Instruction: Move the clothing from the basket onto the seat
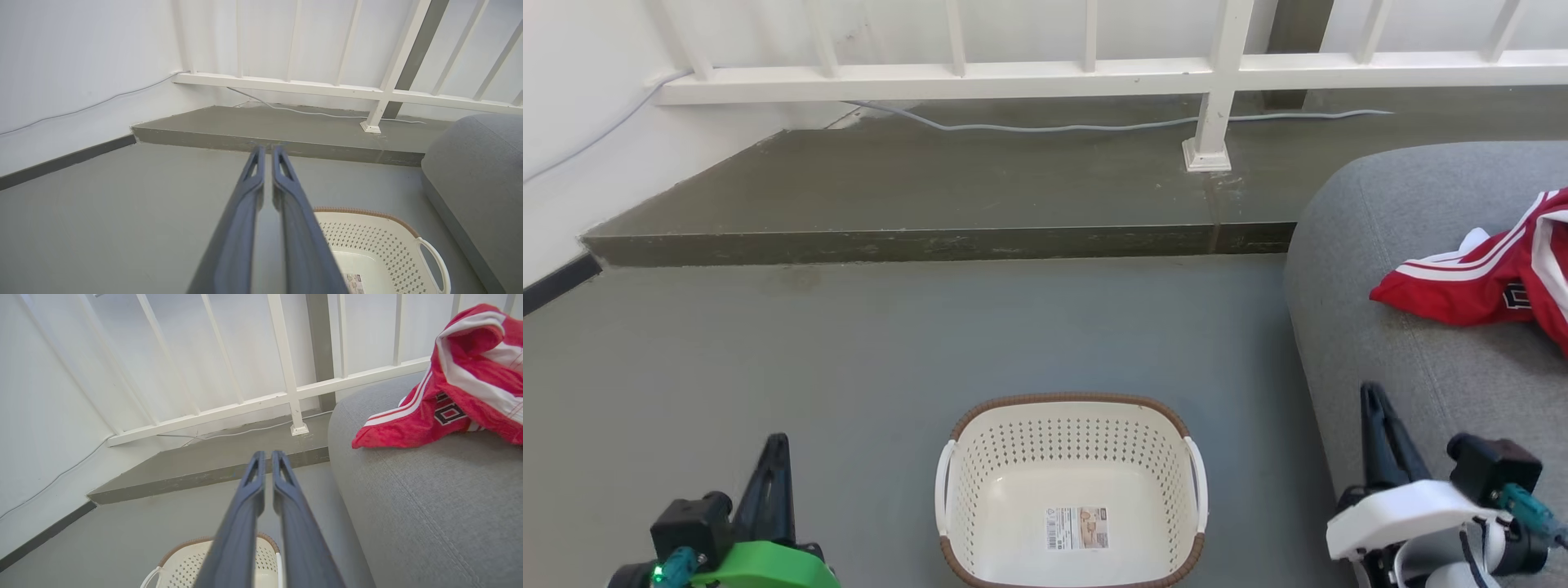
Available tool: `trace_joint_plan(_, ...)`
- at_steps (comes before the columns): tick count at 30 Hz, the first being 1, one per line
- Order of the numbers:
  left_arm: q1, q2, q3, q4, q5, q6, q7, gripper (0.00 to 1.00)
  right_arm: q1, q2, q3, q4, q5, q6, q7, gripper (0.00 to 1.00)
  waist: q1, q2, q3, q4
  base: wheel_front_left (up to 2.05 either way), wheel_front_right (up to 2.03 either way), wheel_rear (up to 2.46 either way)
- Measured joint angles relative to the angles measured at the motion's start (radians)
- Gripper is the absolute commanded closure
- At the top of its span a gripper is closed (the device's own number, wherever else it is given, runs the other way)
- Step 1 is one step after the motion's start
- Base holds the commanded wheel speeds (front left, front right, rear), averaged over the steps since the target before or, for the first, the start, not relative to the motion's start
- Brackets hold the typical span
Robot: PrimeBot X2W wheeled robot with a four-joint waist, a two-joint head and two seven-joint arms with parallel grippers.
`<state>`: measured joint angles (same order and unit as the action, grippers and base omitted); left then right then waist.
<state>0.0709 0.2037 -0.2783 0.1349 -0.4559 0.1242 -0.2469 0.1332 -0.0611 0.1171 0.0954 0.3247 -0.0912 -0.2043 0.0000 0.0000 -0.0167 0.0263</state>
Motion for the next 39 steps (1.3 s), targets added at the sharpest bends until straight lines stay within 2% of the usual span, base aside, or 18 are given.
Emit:
trace_joint_plan(9, 0.013, -0.015, 0.01, 0.007, -0.072, -0.012, 0.01, 1.0, 0.009, 0.002, -0.001, 0.008, 0.07, 0.012, 0.004, 1.0, 0.0, 0.0, 0.002, -0.003, 0.0, 0.0, 0.0)
trace_joint_plan(18, 0.013, -0.03, 0.038, 0.008, -0.191, -0.029, 0.045, 1.0, 0.007, 0.002, -0.019, 0.01, 0.22, 0.03, 0.03, 1.0, 0.0, 0.0, 0.004, -0.005, 0.0, 0.0, 0.0)
trace_joint_plan(39, 0.009, -0.055, 0.105, 0.025, -0.417, -0.081, 0.114, 1.0, -0.027, 0.004, -0.065, 0.04, 0.474, 0.065, 0.091, 1.0, 0.0, 0.0001, 0.008, -0.01, 0.0, 0.0, 0.0)
